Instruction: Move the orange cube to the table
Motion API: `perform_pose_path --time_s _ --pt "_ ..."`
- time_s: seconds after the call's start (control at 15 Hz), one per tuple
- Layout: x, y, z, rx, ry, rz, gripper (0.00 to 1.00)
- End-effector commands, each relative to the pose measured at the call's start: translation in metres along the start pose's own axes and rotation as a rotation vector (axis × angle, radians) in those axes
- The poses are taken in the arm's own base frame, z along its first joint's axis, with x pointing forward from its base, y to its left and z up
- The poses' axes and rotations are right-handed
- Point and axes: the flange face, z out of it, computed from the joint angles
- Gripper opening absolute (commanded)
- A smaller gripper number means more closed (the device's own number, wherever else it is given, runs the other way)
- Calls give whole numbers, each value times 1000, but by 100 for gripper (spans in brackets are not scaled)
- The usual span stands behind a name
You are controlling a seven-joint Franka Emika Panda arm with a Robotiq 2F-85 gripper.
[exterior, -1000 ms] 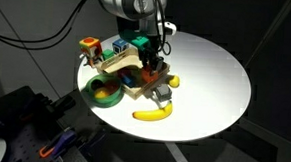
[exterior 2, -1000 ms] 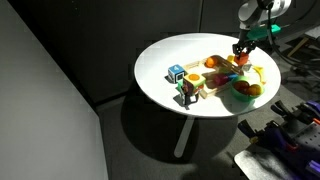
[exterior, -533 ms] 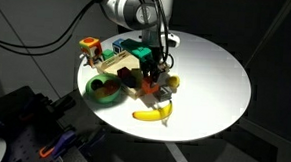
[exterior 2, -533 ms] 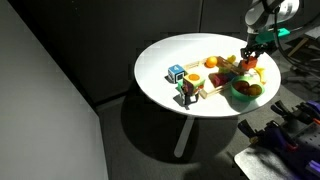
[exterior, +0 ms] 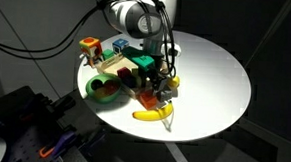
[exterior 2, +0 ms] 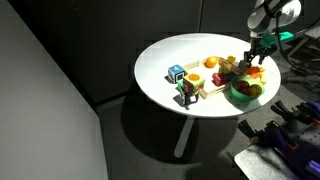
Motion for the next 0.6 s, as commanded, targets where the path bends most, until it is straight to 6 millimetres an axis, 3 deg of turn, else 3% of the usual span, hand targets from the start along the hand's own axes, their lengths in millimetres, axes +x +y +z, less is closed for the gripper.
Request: perform_pose_path --time_s 0.0,0.53 --pt "-3 0 -4 -7 2 -37 100" --pt "-14 -12 -25 24 48 -80 100"
